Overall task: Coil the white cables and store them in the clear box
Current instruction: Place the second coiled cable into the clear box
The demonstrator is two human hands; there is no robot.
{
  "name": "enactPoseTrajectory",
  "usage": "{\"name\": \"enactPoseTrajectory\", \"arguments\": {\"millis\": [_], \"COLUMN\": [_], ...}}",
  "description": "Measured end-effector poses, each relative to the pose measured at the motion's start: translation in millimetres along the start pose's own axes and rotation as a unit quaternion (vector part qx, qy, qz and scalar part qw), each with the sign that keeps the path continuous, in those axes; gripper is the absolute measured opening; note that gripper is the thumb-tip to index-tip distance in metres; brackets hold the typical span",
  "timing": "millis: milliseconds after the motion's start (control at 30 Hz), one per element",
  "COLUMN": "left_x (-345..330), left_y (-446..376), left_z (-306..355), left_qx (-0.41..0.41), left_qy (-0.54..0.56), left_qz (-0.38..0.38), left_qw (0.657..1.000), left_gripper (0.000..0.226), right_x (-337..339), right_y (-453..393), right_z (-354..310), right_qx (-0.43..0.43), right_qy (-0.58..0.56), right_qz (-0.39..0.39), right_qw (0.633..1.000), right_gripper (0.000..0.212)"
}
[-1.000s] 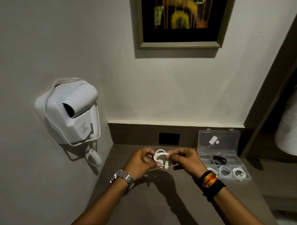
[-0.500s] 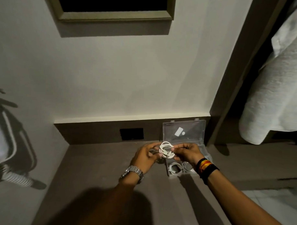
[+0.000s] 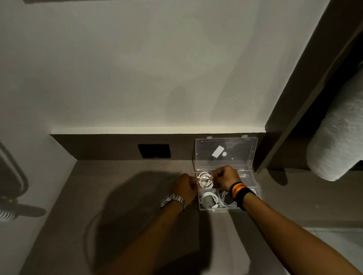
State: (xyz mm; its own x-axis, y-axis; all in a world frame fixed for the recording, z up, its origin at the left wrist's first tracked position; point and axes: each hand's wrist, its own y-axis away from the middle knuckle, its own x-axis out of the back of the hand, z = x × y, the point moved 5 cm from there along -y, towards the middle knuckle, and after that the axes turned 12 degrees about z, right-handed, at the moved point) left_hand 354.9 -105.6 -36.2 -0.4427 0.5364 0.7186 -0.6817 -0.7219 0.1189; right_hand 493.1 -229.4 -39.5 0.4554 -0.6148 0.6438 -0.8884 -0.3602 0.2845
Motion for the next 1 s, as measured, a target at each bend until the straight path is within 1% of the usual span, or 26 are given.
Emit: {"name": "enactPoseTrajectory", "arguments": {"millis": [33, 100, 167, 233, 267, 333, 367, 400, 433, 467, 500, 567, 600, 633, 667, 700, 733, 767, 833, 867, 900, 933, 1000], "left_x": [-1.4, -0.2, 4.0, 8.0, 9.6, 16.6, 19.3, 22.4, 26.6, 31.2, 37.7, 49.3, 48.4, 42.0, 33.4, 24.6, 15.3, 4.7, -20.7, -33.1, -44.9, -55.6, -60.7], "left_y": [0.3, 0.6, -5.5, -18.2, -25.6, -38.1, -42.2, -45.6, -48.2, -51.2, -49.5, -32.3, -18.9, -4.5, 9.9, 23.6, 36.1, 47.4, 61.1, 61.2, 58.0, 53.1, 48.9], "left_z": [-5.5, -9.1, -8.4, -4.5, -0.5, 16.7, 27.3, 39.6, 51.5, 59.8, 68.1, 84.5, 90.6, 91.7, 86.9, 79.9, 70.6, 60.0, 31.1, 21.9, 15.6, 10.6, 18.9], "left_qx": [0.015, 0.020, 0.003, -0.028, -0.045, -0.038, -0.009, 0.018, 0.035, 0.034, 0.009, -0.093, -0.155, -0.208, -0.253, -0.300, -0.340, -0.376, -0.386, -0.376, -0.372, -0.358, -0.340], "left_qy": [0.010, 0.027, 0.017, 0.029, 0.039, 0.096, 0.147, 0.200, 0.241, 0.257, 0.242, 0.141, 0.071, -0.004, -0.077, -0.133, -0.171, -0.190, -0.255, -0.286, -0.307, -0.317, -0.335], "left_qz": [0.002, 0.020, 0.056, 0.083, 0.085, 0.055, 0.023, -0.010, -0.032, -0.031, -0.021, -0.018, -0.041, -0.075, -0.099, -0.102, -0.089, -0.074, -0.105, -0.126, -0.131, -0.130, -0.122], "left_qw": [1.000, 0.999, 0.998, 0.996, 0.995, 0.993, 0.989, 0.980, 0.969, 0.965, 0.970, 0.986, 0.985, 0.975, 0.959, 0.939, 0.920, 0.904, 0.880, 0.872, 0.866, 0.869, 0.870], "left_gripper": [0.023, 0.021, 0.021, 0.020, 0.024, 0.050, 0.061, 0.064, 0.059, 0.051, 0.043, 0.031, 0.029, 0.032, 0.038, 0.043, 0.043, 0.040, 0.040, 0.045, 0.054, 0.064, 0.074], "right_x": [-1.2, -0.2, 0.9, 3.2, 5.5, 16.4, 23.9, 31.9, 41.8, 52.3, 64.8, 90.0, 101.3, 108.7, 112.3, 110.6, 104.4, 95.8, 75.6, 66.2, 58.6, 54.2, 53.6], "right_y": [-1.4, 2.2, 6.5, 11.6, 14.1, 22.5, 27.8, 33.0, 39.7, 46.3, 53.1, 66.6, 75.0, 81.9, 84.8, 83.4, 80.0, 76.3, 75.9, 79.4, 83.1, 85.7, 83.0], "right_z": [-3.1, -10.6, -12.4, -9.4, -6.2, -1.7, 1.0, 2.9, 3.8, 3.6, 1.6, -4.9, -9.1, -10.7, -8.9, -1.9, 10.2, 26.4, 61.4, 75.3, 85.0, 89.6, 89.7], "right_qx": [0.041, 0.111, 0.143, 0.153, 0.154, 0.140, 0.134, 0.135, 0.141, 0.152, 0.168, 0.220, 0.251, 0.280, 0.299, 0.306, 0.298, 0.277, 0.223, 0.209, 0.209, 0.214, 0.229], "right_qy": [0.063, 0.167, 0.201, 0.193, 0.177, 0.123, 0.094, 0.070, 0.048, 0.034, 0.027, 0.035, 0.046, 0.066, 0.103, 0.155, 0.210, 0.252, 0.306, 0.327, 0.344, 0.355, 0.382], "right_qz": [0.010, 0.053, 0.089, 0.111, 0.121, 0.147, 0.156, 0.166, 0.177, 0.190, 0.210, 0.260, 0.283, 0.294, 0.293, 0.275, 0.238, 0.186, 0.059, 0.007, -0.026, -0.040, -0.045], "right_qw": [0.997, 0.978, 0.965, 0.963, 0.964, 0.971, 0.974, 0.974, 0.973, 0.969, 0.963, 0.940, 0.925, 0.911, 0.902, 0.898, 0.900, 0.908, 0.924, 0.921, 0.915, 0.909, 0.894], "right_gripper": [0.011, 0.012, 0.014, 0.011, 0.012, 0.015, 0.015, 0.014, 0.014, 0.015, 0.018, 0.028, 0.034, 0.039, 0.043, 0.045, 0.046, 0.046, 0.050, 0.052, 0.055, 0.059, 0.065]}}
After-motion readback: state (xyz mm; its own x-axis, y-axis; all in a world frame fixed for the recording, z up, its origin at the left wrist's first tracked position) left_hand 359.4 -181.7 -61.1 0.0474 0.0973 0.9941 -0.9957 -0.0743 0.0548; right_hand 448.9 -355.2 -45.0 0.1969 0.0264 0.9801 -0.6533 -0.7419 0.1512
